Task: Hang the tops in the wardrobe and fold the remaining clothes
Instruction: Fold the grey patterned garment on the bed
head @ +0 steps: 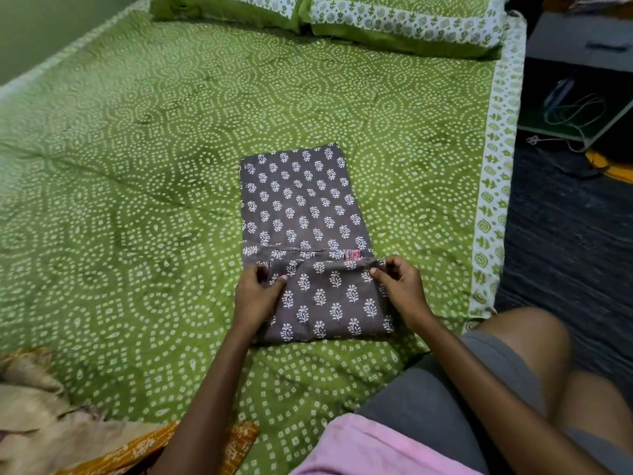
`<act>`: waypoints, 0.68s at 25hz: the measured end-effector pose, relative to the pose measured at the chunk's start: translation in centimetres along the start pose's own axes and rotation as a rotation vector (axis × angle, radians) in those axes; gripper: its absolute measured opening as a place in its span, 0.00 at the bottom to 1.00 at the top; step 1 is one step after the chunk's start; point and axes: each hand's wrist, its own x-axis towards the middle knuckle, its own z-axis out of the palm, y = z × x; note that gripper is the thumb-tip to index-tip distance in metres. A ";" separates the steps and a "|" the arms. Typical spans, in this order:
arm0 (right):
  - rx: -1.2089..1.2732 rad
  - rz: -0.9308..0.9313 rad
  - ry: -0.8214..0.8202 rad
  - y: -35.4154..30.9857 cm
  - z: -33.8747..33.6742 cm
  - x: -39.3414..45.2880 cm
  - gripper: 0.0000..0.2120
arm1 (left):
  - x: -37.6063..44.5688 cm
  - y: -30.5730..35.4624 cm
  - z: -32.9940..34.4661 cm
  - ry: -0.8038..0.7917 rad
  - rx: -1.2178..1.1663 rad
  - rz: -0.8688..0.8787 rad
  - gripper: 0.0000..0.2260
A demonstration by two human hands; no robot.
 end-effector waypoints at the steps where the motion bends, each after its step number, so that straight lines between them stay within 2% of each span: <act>1: 0.004 0.028 -0.019 0.3 0.1 0.0 0.04 | 0.2 0.1 -0.2 -0.022 -0.088 -0.051 0.12; 3: -0.016 0.050 -0.026 0.3 0.3 0.2 0.01 | 0.1 0.4 -0.5 0.020 -0.200 -0.048 0.10; 7: -0.058 -0.122 0.056 -1.5 1.3 0.9 0.09 | -0.6 1.3 -1.1 0.258 -0.074 0.254 0.05; 9: -0.226 -0.163 0.096 -1.7 2.0 1.1 0.12 | 0.1 0.5 -0.7 0.254 0.028 0.280 0.07; 11: -0.480 -0.212 0.100 -0.5 2.2 1.1 0.09 | 0.3 -0.6 0.2 0.190 0.169 0.231 0.09; 14: -0.834 -0.264 0.096 0.6 2.2 1.0 0.10 | 0.2 -1.0 0.9 0.144 0.296 0.198 0.10; 16: -0.925 -0.291 0.213 -0.5 2.1 0.8 0.09 | 0.0 -0.3 0.5 0.175 0.336 0.209 0.10; 17: -0.896 -0.358 0.312 -1.2 2.0 0.7 0.08 | 0.0 0.2 0.1 0.227 0.314 0.288 0.10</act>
